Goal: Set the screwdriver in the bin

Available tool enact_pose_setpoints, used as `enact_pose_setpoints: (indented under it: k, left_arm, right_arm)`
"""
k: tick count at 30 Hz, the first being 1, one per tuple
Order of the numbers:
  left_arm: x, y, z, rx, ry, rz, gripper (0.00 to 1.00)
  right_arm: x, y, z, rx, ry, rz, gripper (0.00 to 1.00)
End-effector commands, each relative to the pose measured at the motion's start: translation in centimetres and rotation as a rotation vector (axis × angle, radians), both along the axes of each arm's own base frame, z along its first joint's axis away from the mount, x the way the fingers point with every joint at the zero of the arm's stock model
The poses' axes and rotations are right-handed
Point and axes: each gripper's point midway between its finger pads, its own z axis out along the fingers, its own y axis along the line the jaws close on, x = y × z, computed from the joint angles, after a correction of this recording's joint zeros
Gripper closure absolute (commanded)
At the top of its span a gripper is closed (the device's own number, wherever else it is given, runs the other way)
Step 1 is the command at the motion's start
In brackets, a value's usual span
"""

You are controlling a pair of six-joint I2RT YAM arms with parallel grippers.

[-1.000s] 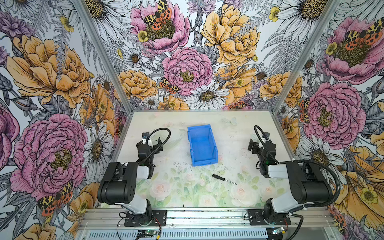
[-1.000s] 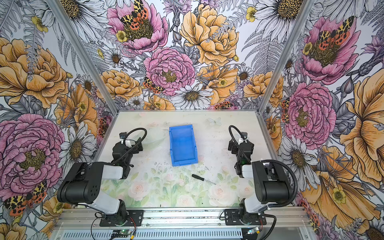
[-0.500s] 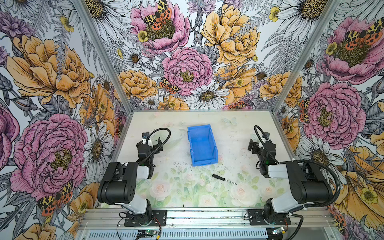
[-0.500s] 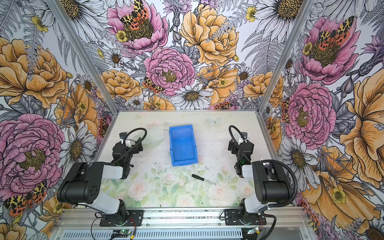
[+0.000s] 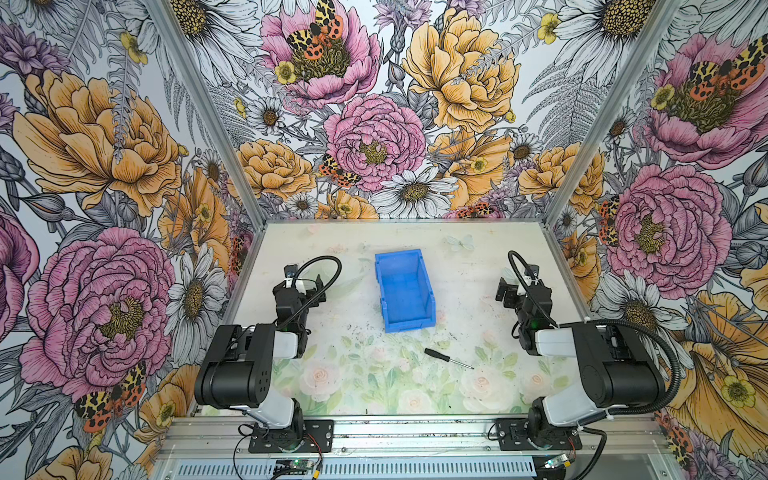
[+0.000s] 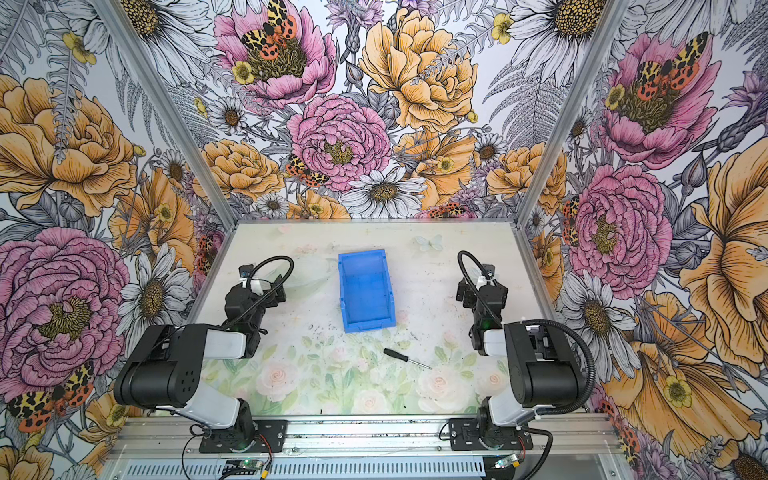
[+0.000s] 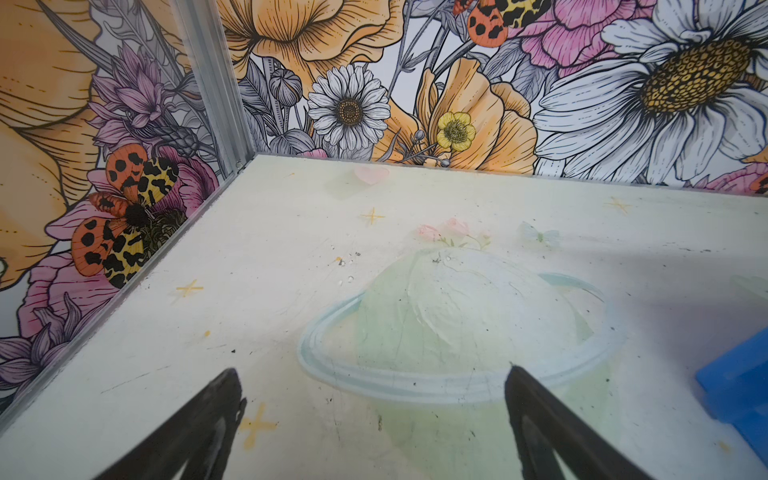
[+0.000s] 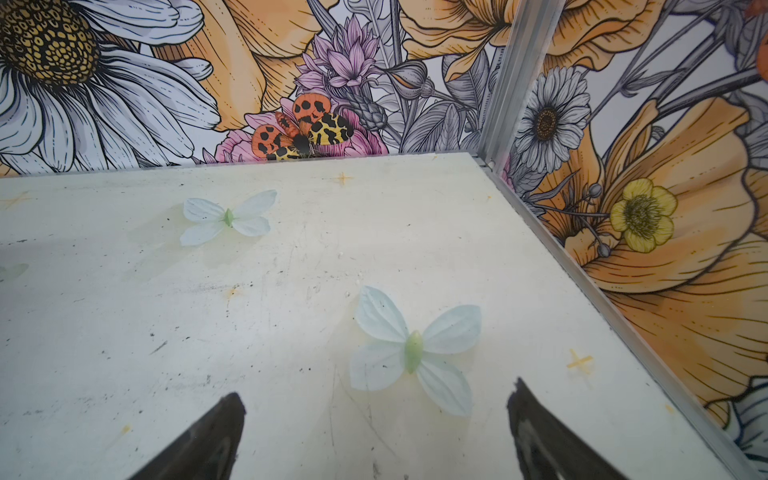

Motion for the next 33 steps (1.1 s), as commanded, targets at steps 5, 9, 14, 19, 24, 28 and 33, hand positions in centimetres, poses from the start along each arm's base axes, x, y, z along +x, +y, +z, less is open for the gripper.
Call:
enact_pose_setpoints:
  k: [5, 9, 14, 19, 24, 28, 33]
  left_arm:
    - [0.5, -0.4, 1.1, 0.001, -0.035, -0.024, 0.01]
    - [0.5, -0.4, 1.1, 0.001, -0.035, -0.022, 0.01]
    - [0.5, -0.4, 1.1, 0.002, -0.036, -0.023, 0.01]
    - [0.8, -0.2, 1.4, -0.001, -0.014, -0.011, 0.01]
    - [0.8, -0.3, 1.8, -0.003, -0.021, -0.015, 0.01]
    - [0.8, -0.2, 2.2, -0.006, -0.01, -0.013, 0.01]
    - [0.9, 0.4, 2.8, 0.016, 0.125, 0.04, 0.01]
  right_arm:
    - [0.6, 0.2, 1.5, -0.01, -0.053, 0.014, 0.01]
    - [0.7, 0.3, 1.4, -0.01, -0.049, 0.015, 0.0]
    - [0.6, 0.3, 1.5, -0.01, -0.052, 0.014, 0.01]
    - [0.5, -0.2, 1.9, -0.023, -0.052, -0.028, 0.0]
    - [0.4, 0.1, 2.7, -0.037, -0.058, -0.027, 0.01]
    - [0.0, 0.8, 3.6, -0.052, -0.038, -0.004, 0.01]
    - [-1.1, 1.6, 5.1, -0.064, 0.039, -0.008, 0.01]
